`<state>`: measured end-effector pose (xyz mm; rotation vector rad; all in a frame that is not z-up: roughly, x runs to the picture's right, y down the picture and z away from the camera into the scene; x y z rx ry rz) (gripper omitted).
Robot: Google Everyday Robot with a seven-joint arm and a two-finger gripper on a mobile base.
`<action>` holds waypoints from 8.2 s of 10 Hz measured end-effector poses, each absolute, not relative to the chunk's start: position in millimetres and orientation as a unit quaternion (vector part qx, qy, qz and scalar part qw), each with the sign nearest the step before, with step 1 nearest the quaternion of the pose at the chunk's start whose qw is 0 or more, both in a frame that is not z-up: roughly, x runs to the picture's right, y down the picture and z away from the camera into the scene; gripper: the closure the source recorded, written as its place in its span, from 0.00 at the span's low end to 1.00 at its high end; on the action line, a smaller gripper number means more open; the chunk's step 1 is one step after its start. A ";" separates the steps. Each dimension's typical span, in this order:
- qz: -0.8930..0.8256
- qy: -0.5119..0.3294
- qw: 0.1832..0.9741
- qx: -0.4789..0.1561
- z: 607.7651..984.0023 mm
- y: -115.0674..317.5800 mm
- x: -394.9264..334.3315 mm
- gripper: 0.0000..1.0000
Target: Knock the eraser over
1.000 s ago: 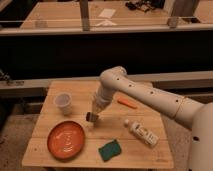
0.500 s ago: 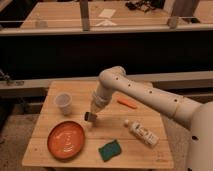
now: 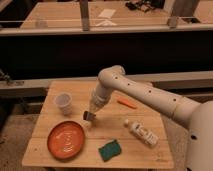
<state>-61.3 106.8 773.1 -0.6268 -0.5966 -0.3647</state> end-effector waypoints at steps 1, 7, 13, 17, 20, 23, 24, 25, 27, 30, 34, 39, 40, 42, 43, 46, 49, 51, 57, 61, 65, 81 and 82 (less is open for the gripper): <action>-0.175 -0.289 0.891 -0.302 773.0 106.0 -62.5 0.93; -0.172 -0.297 0.891 -0.298 772.8 101.4 -68.6 0.93; -0.169 -0.305 0.890 -0.293 773.3 95.4 -73.2 0.93; -0.168 -0.309 0.890 -0.290 774.5 92.7 -75.8 0.93; -0.168 -0.314 0.889 -0.287 774.5 89.3 -76.7 0.93; -0.169 -0.318 0.889 -0.284 775.4 86.4 -77.8 0.93; -0.170 -0.320 0.888 -0.284 775.0 85.8 -78.4 0.93; -0.172 -0.322 0.887 -0.282 774.4 84.4 -78.5 0.93; -0.172 -0.324 0.887 -0.281 775.1 83.1 -79.7 0.93; -0.174 -0.328 0.886 -0.279 775.2 81.2 -81.7 0.93; -0.180 -0.333 0.883 -0.277 774.2 79.9 -84.7 0.93; -0.189 -0.339 0.880 -0.275 772.5 76.3 -88.4 0.93; -0.190 -0.340 0.879 -0.274 772.3 75.8 -89.6 0.93; -0.192 -0.341 0.879 -0.273 772.1 74.7 -89.9 0.93; -0.194 -0.342 0.878 -0.272 772.5 72.9 -90.8 0.93; -0.197 -0.344 0.878 -0.270 774.1 69.9 -93.1 0.93; -0.201 -0.347 0.876 -0.267 774.9 67.2 -94.7 0.93; -0.204 -0.349 0.875 -0.266 776.5 64.6 -97.6 0.93; -0.209 -0.355 0.873 -0.261 781.2 59.2 -101.0 0.93; -0.213 -0.358 0.872 -0.258 784.4 55.4 -103.5 0.93; -0.218 -0.362 0.870 -0.256 787.9 51.0 -106.5 0.93; -0.236 -0.374 0.861 -0.251 795.5 44.8 -120.0 0.93; -0.237 -0.375 0.861 -0.250 796.1 44.2 -120.7 0.93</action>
